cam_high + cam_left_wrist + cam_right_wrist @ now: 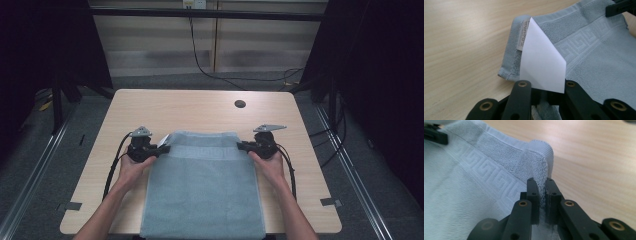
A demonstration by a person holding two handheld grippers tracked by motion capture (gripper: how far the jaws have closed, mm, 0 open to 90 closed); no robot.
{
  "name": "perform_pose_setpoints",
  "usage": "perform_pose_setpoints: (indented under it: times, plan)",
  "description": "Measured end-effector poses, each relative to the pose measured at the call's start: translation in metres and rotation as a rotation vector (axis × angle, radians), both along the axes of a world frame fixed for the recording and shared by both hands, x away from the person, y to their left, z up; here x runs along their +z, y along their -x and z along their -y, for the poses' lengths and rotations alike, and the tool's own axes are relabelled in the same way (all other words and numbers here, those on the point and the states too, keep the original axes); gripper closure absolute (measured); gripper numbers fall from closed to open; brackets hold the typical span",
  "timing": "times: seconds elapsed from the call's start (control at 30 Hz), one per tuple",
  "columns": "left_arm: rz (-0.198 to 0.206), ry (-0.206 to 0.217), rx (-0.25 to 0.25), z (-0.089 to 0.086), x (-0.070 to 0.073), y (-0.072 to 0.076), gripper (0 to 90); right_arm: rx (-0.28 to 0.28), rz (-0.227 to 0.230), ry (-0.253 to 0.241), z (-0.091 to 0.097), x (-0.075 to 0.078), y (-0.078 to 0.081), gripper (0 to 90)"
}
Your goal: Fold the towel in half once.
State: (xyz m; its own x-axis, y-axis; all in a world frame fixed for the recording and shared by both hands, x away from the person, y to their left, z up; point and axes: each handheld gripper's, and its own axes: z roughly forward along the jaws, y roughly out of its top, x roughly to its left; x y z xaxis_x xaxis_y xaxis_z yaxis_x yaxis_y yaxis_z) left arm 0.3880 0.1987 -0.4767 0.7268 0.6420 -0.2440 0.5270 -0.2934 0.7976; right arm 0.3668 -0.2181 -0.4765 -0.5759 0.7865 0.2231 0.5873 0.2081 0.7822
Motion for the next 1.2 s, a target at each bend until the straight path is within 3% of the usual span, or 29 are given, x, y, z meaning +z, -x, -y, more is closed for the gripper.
perform_pose_setpoints:
  times: [0.2,0.3,0.57,0.77,0.87,0.93,1.0,1.1,1.2]
  plan:
    - [0.06,0.031,-0.001,0.004,0.033,-0.007,83.5,-0.003,0.052,-0.006,0.005,0.033,-0.008,84.8]
    - [0.092,0.067,0.003,0.005,0.053,-0.015,83.5,-0.008,0.078,-0.01,0.006,0.052,-0.015,84.8]
    - [0.136,0.094,0.021,0.006,0.09,-0.037,83.8,-0.028,0.131,-0.067,0.018,0.091,-0.036,84.9]
    - [0.193,0.125,0.024,0.006,0.124,-0.042,83.9,-0.033,0.189,-0.064,0.02,0.124,-0.046,85.1]
    - [0.212,0.116,0.018,0.005,0.138,-0.041,83.8,-0.031,0.224,-0.091,0.022,0.141,-0.046,85.2]
    - [0.222,0.14,0.003,0.002,0.14,-0.034,83.8,-0.029,0.238,-0.112,0.024,0.146,-0.042,85.3]
    - [0.226,0.136,-0.006,0.001,0.137,-0.026,83.8,-0.021,0.242,-0.124,0.024,0.144,-0.035,85.3]
    - [0.214,0.147,-0.012,-0.001,0.124,-0.011,83.6,-0.001,0.24,-0.113,0.023,0.134,-0.021,85.3]
    - [0.218,0.129,-0.037,-0.003,0.113,0.005,83.6,0.025,0.234,-0.107,0.024,0.125,-0.005,85.3]
